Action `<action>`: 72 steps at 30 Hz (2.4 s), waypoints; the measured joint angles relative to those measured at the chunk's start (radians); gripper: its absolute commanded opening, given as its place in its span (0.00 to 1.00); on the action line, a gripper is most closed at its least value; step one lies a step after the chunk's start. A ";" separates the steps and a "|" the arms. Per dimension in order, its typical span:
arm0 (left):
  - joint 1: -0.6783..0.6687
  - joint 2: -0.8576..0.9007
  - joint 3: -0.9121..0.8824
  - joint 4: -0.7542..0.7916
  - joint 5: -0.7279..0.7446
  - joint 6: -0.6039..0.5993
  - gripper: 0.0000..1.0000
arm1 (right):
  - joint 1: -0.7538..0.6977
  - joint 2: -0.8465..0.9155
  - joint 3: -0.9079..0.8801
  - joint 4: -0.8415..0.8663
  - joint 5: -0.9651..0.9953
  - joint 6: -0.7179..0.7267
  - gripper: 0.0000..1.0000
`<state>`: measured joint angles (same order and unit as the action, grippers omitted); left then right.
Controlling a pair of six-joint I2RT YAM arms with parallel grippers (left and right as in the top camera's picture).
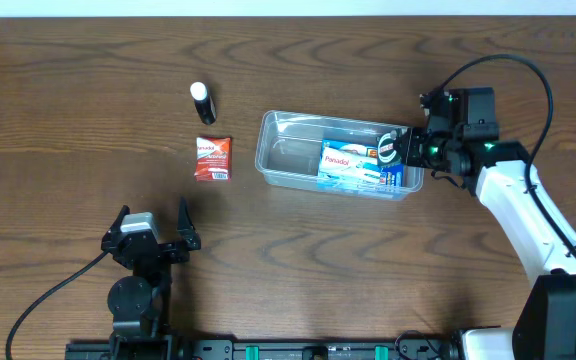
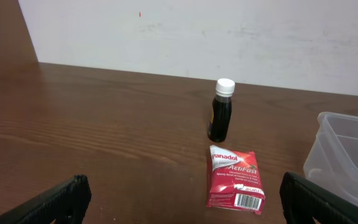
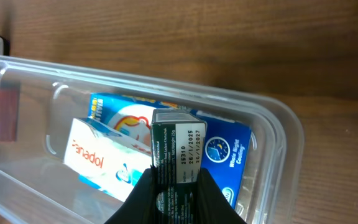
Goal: Pack container
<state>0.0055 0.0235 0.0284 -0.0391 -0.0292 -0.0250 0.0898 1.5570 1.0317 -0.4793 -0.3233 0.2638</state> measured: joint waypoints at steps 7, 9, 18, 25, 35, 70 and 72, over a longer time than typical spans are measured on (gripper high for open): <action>0.000 0.000 0.000 0.000 0.000 0.000 0.98 | 0.000 0.000 -0.006 0.021 0.002 0.007 0.49; 0.000 0.000 0.000 0.000 0.000 0.000 0.98 | -0.001 0.000 -0.006 0.026 0.001 0.002 0.50; 0.000 0.000 0.000 0.000 0.000 0.000 0.98 | -0.033 0.000 -0.006 0.031 -0.001 -0.051 0.42; 0.000 0.000 0.000 0.000 0.000 0.000 0.98 | -0.042 0.000 0.001 0.002 0.000 -0.110 0.35; 0.000 0.000 0.000 0.000 0.000 0.000 0.98 | -0.035 -0.027 0.159 -0.272 -0.040 -0.226 0.02; 0.000 0.000 0.000 0.000 0.000 0.000 0.98 | 0.106 0.134 0.186 -0.620 0.050 -0.417 0.01; 0.000 0.000 0.000 0.000 0.000 0.000 0.98 | 0.106 0.153 0.184 -0.605 0.072 -0.417 0.01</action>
<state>0.0055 0.0235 0.0284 -0.0391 -0.0292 -0.0250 0.1959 1.7100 1.2156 -1.0840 -0.2508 -0.1535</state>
